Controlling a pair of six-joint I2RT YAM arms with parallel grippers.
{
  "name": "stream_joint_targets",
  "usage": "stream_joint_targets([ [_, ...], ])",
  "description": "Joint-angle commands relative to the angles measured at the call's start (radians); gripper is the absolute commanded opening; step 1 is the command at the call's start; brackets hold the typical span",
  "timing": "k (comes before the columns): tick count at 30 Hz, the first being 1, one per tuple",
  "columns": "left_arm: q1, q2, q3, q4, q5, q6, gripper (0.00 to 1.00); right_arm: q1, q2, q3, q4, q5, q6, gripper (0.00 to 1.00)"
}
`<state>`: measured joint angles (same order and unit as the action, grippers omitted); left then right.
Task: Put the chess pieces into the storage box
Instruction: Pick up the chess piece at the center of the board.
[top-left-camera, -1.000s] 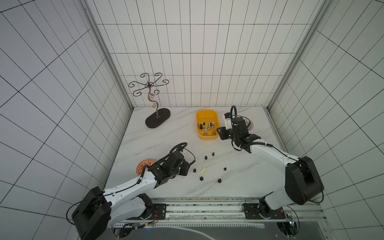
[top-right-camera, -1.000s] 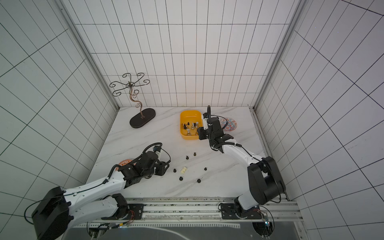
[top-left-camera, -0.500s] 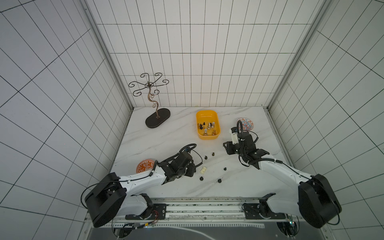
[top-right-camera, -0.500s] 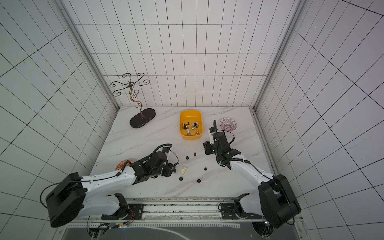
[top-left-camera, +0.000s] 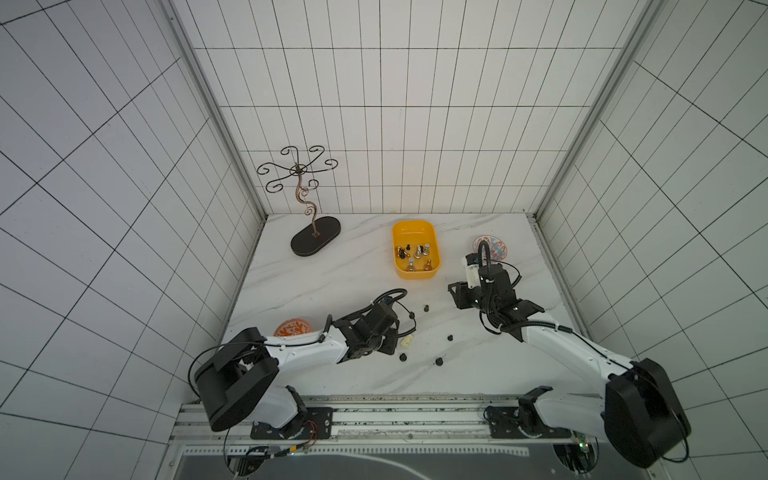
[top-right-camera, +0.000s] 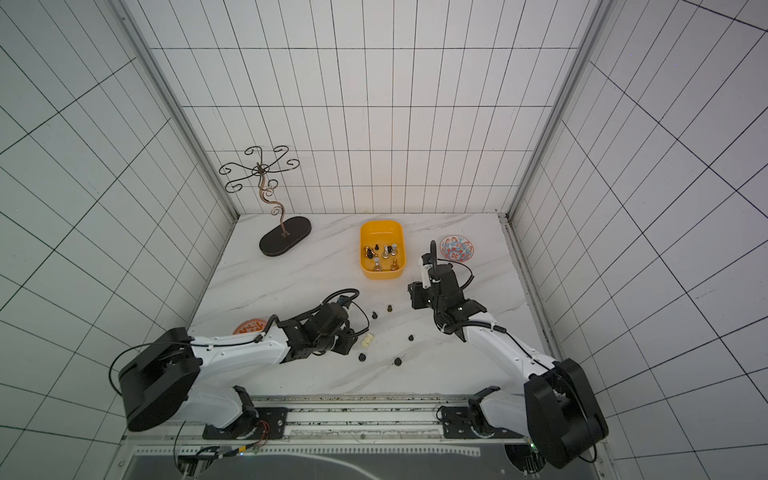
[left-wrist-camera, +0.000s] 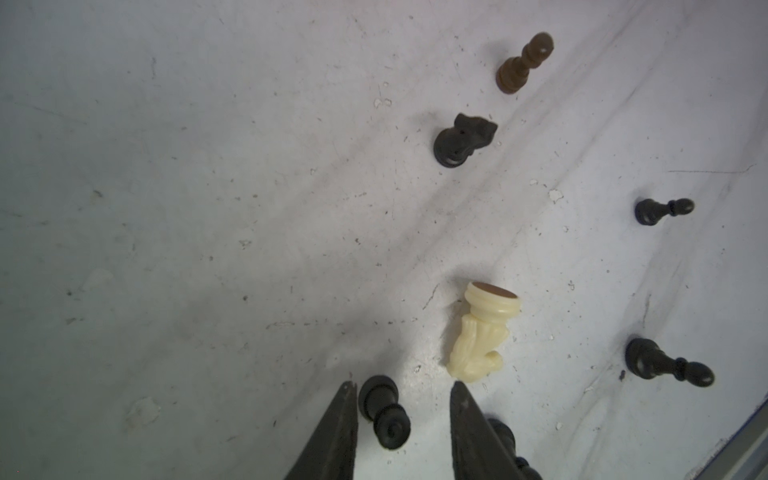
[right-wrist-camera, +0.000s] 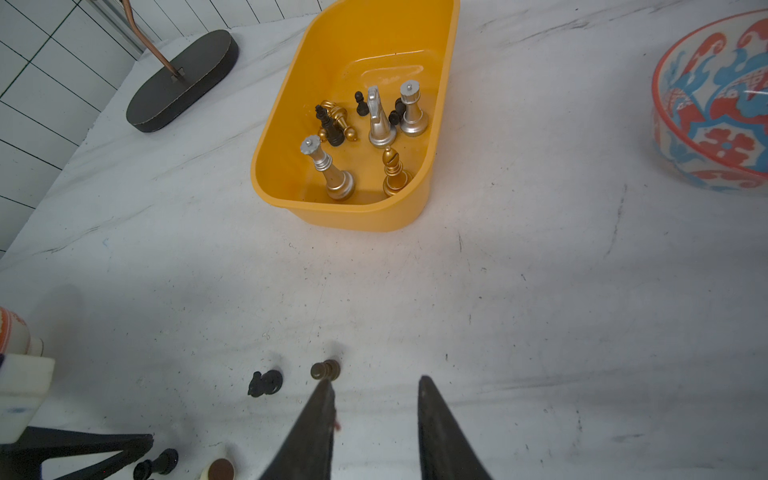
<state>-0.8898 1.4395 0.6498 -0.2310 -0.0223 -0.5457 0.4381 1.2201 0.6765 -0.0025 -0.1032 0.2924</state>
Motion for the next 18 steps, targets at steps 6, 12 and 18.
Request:
stream_joint_targets([
  [6,-0.008,0.02,0.024,-0.004,-0.048,0.024,0.3,-0.015,-0.037,-0.039,-0.038,0.037,-0.006,0.34],
  [12,-0.01,0.046,0.025,0.002,-0.062,0.03,0.2,-0.018,-0.034,-0.04,-0.04,0.034,-0.002,0.34],
  [18,-0.011,0.043,0.041,-0.011,-0.067,0.043,0.1,-0.019,-0.037,-0.032,-0.053,0.045,-0.009,0.34],
])
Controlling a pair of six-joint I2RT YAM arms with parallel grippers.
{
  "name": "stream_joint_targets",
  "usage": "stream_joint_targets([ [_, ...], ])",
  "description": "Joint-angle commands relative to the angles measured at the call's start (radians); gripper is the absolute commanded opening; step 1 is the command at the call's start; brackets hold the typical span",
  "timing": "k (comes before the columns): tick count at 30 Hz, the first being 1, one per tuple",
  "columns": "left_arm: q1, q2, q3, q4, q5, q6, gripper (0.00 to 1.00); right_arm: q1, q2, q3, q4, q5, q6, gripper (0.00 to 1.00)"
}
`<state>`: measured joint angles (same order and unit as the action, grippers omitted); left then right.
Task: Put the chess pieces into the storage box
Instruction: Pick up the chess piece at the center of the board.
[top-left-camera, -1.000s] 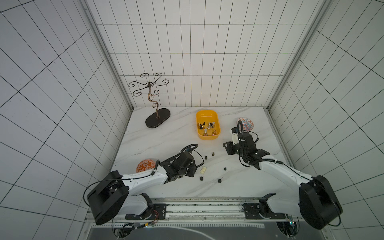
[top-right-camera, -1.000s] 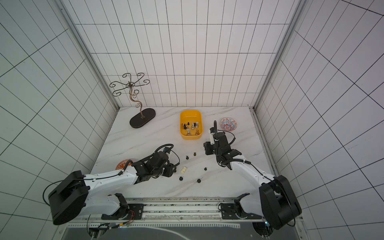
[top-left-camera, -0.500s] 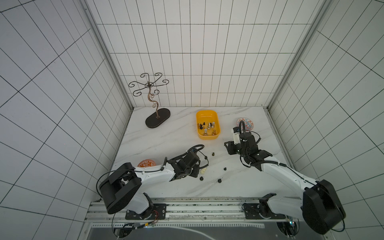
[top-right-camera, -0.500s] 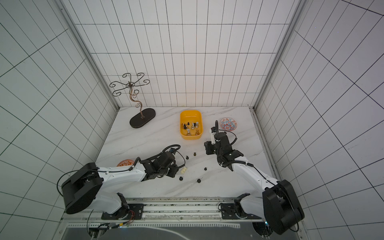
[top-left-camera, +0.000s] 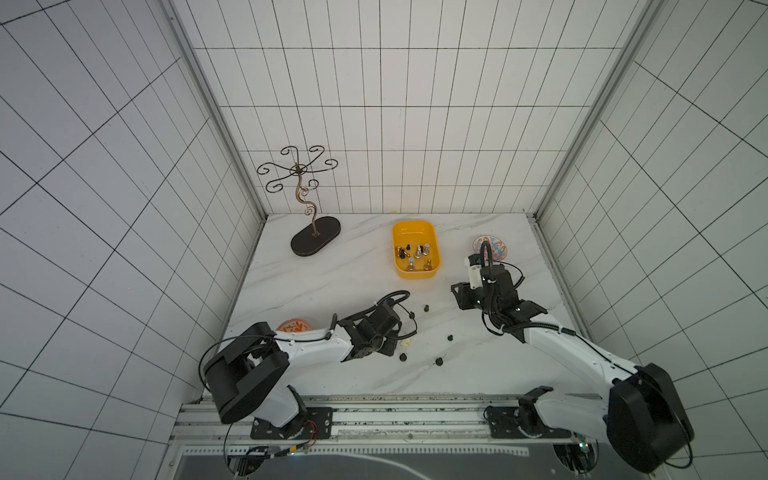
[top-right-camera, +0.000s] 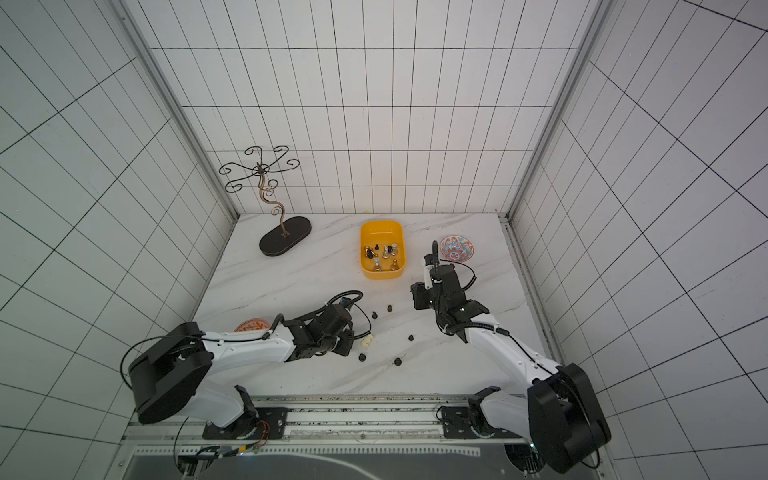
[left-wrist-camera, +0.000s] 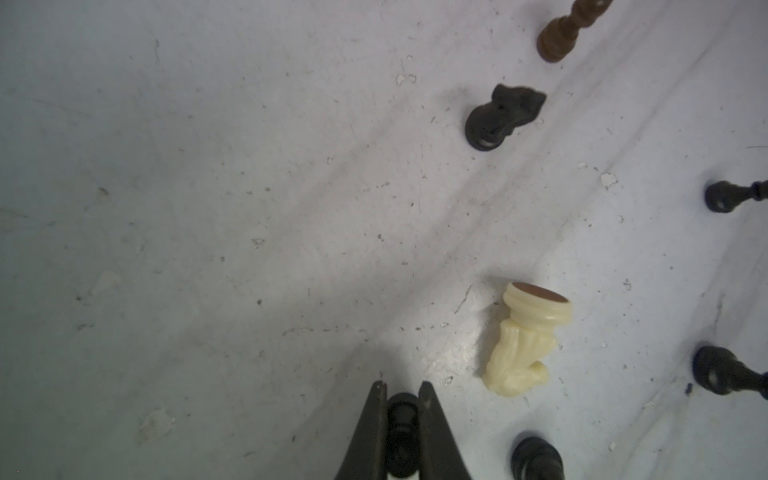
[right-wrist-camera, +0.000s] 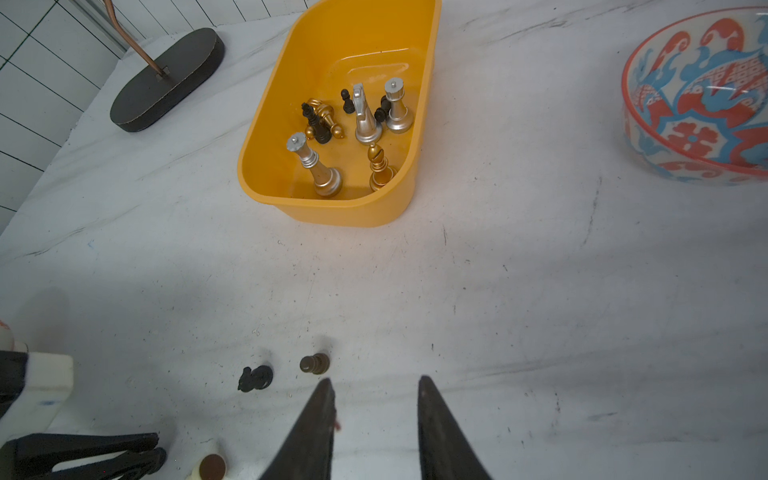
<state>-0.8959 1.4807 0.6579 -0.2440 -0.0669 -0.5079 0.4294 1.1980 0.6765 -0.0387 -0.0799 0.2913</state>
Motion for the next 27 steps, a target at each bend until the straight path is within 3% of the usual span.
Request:
stream_joint_targets([
  [1,-0.005,-0.009,0.042,-0.005,-0.027,0.007,0.09,-0.012,-0.019,-0.029,-0.018,0.023,-0.007,0.34],
  [8,0.015,-0.071,0.207,-0.077,-0.133,0.096,0.09,-0.021,-0.044,-0.011,-0.036,0.022,-0.011,0.34],
  [13,0.168,-0.01,0.343,-0.039,-0.075,0.204,0.1,-0.028,-0.073,-0.008,-0.057,0.017,-0.011,0.34],
  [19,0.301,0.205,0.629,0.02,0.01,0.32,0.11,-0.035,-0.115,-0.023,-0.081,0.018,0.0,0.34],
  [24,0.332,0.451,0.937,-0.082,-0.004,0.394,0.11,-0.04,-0.149,-0.042,-0.102,0.017,0.012,0.34],
  [27,0.347,0.559,1.036,-0.081,-0.006,0.391,0.11,-0.042,-0.165,-0.059,-0.108,0.007,0.025,0.34],
])
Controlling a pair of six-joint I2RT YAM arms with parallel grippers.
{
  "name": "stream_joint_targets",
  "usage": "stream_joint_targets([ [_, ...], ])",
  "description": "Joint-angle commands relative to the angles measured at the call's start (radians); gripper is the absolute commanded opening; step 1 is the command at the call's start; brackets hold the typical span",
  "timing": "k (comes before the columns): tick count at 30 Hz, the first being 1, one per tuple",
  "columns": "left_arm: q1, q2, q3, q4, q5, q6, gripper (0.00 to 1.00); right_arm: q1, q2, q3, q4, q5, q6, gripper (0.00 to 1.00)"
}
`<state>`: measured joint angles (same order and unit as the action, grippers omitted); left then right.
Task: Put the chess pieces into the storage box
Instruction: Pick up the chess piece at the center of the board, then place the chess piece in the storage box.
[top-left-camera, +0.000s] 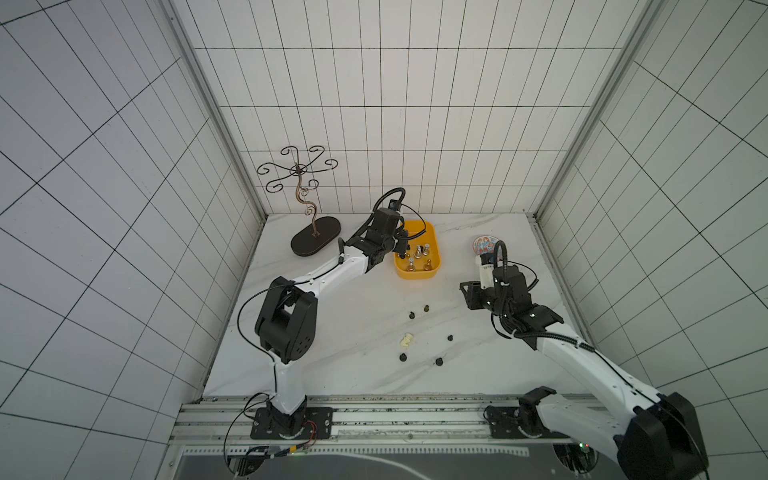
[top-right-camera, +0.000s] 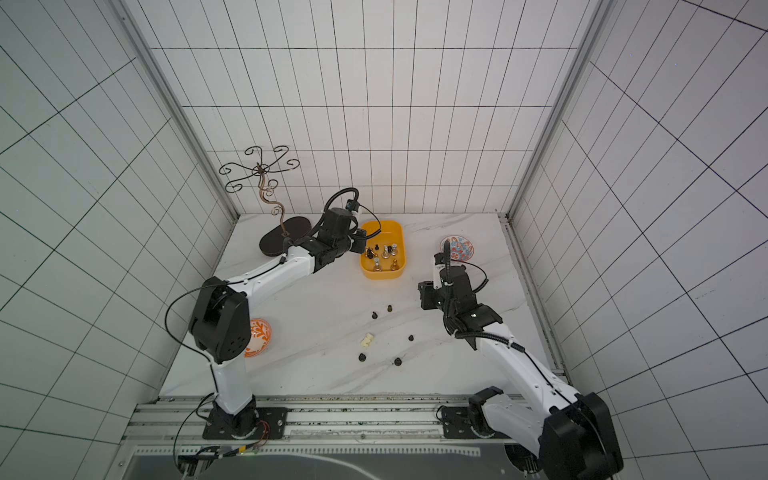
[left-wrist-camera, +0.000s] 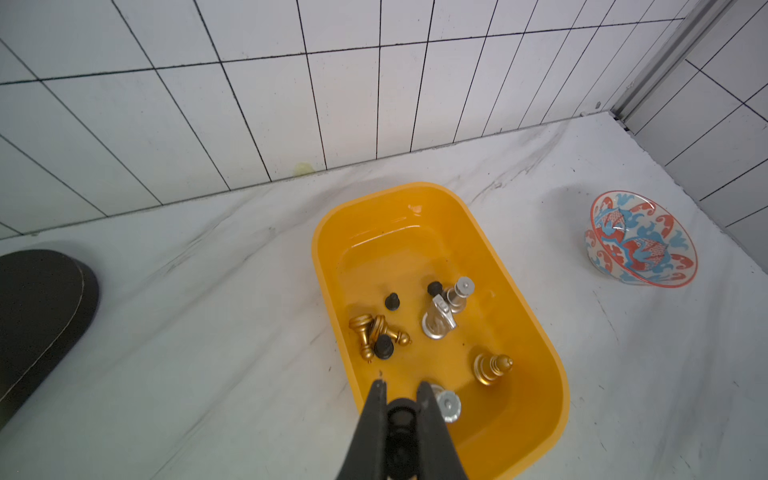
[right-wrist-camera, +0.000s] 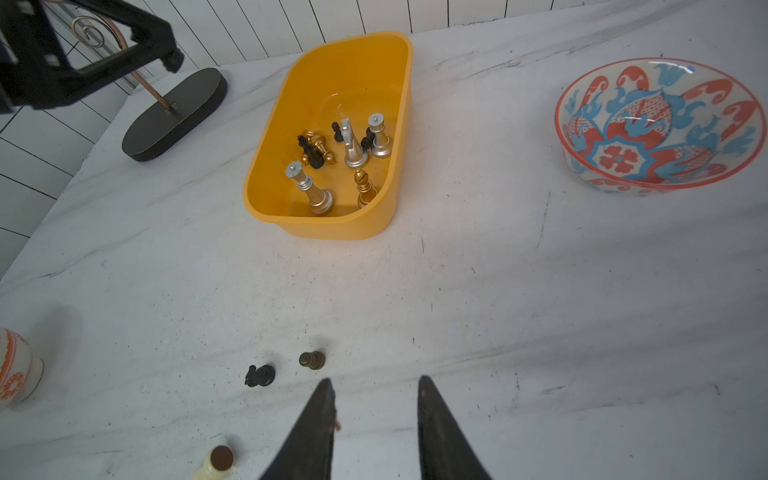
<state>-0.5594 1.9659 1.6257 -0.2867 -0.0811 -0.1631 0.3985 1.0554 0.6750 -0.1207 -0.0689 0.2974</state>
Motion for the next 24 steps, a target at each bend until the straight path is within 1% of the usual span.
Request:
stream_joint_targets([
  [1,0.016,0.102,0.081,-0.016,0.01,0.04,0.11,-0.012,-0.026,-0.062,-0.028,-0.009,0.022,0.34],
  [5,0.036,0.21,0.152,0.066,0.041,0.003,0.12,-0.012,-0.026,-0.074,-0.033,-0.023,0.028,0.34],
  [10,0.045,0.372,0.352,0.001,0.056,-0.01,0.14,-0.013,-0.03,-0.075,-0.051,-0.025,0.028,0.34],
  [15,0.055,0.467,0.464,0.004,0.051,-0.042,0.16,-0.015,-0.04,-0.08,-0.06,-0.023,0.029,0.34],
  [19,0.061,0.503,0.499,0.013,0.035,-0.07,0.2,-0.016,-0.043,-0.083,-0.068,-0.026,0.029,0.34],
  [21,0.063,0.507,0.499,0.024,0.032,-0.073,0.24,-0.016,-0.046,-0.084,-0.07,-0.026,0.029,0.34],
  [24,0.063,0.504,0.497,0.031,0.029,-0.08,0.25,-0.016,-0.046,-0.083,-0.071,-0.026,0.029,0.34],
])
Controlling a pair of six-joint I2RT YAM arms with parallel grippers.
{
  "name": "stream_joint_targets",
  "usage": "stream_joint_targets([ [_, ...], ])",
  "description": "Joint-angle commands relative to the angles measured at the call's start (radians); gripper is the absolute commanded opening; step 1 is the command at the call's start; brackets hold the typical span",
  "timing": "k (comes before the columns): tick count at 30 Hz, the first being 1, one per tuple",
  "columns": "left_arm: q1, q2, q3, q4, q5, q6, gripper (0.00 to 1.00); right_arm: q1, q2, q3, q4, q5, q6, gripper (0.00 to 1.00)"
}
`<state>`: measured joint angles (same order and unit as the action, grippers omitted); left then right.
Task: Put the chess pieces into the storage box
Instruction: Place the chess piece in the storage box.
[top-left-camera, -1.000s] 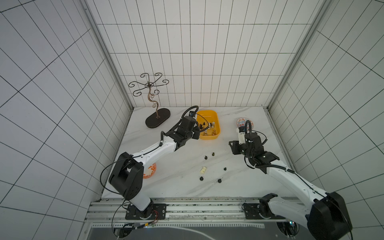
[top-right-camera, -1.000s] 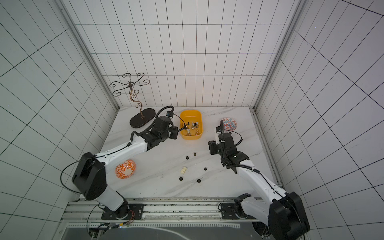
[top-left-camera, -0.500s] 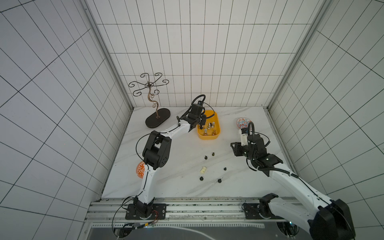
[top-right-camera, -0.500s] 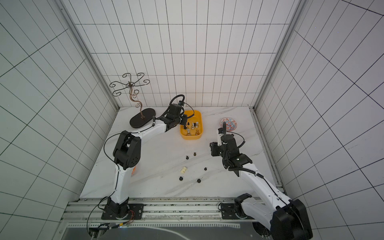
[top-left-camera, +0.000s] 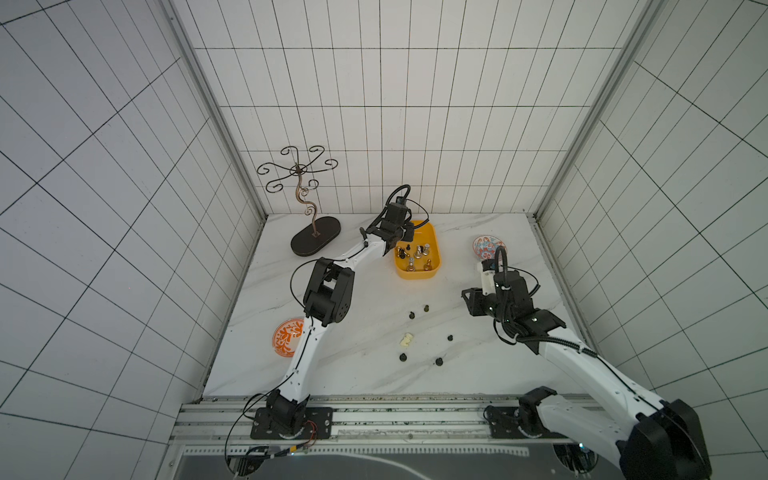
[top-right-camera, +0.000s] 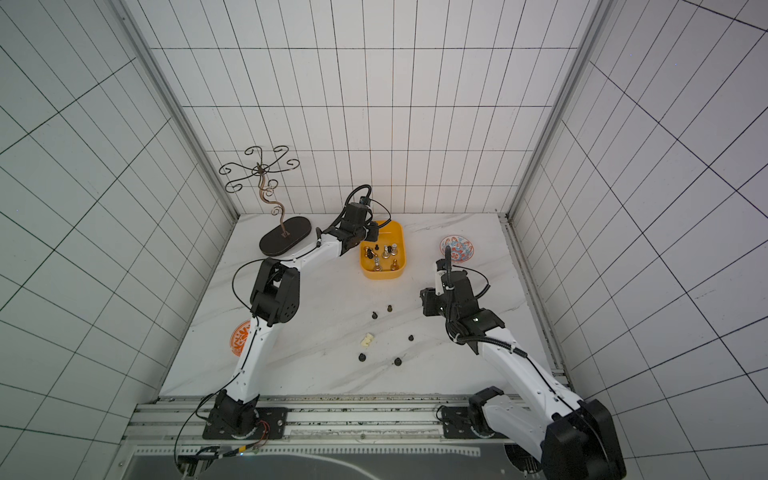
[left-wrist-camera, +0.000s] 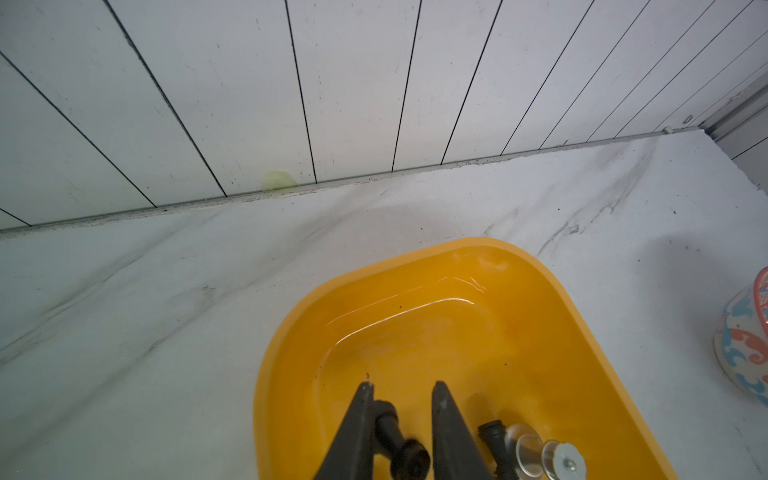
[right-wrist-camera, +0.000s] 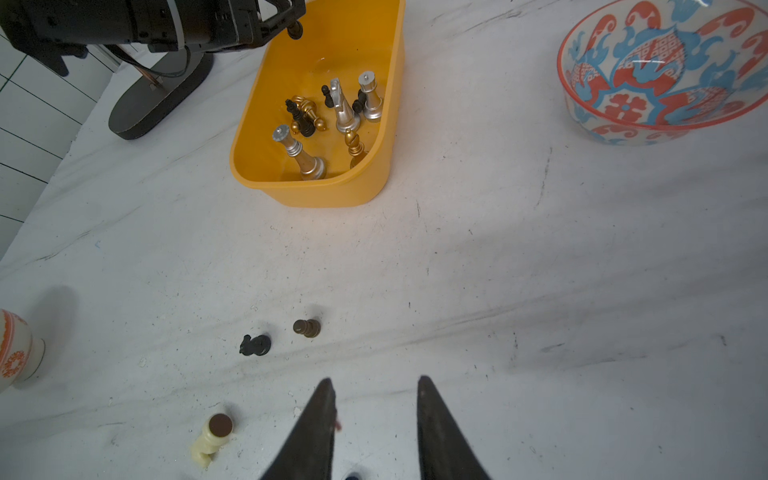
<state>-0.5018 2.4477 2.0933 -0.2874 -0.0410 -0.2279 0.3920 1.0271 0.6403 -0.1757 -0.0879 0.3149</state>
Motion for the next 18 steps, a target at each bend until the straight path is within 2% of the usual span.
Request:
stream_joint_targets([
  [1,0.006,0.02,0.029,0.033,-0.011,-0.016,0.25,-0.01,-0.017,-0.046,-0.018,-0.007,0.011,0.34],
  [10,0.014,-0.016,0.002,0.043,-0.004,-0.013,0.29,-0.01,-0.039,-0.045,-0.03,0.0,0.019,0.34],
  [15,0.018,-0.097,-0.076,0.073,0.022,-0.007,0.3,-0.01,-0.04,-0.048,-0.031,-0.007,0.021,0.34],
  [18,0.024,-0.183,-0.174,0.092,0.04,-0.005,0.31,-0.01,-0.028,-0.047,-0.028,-0.019,0.01,0.33],
])
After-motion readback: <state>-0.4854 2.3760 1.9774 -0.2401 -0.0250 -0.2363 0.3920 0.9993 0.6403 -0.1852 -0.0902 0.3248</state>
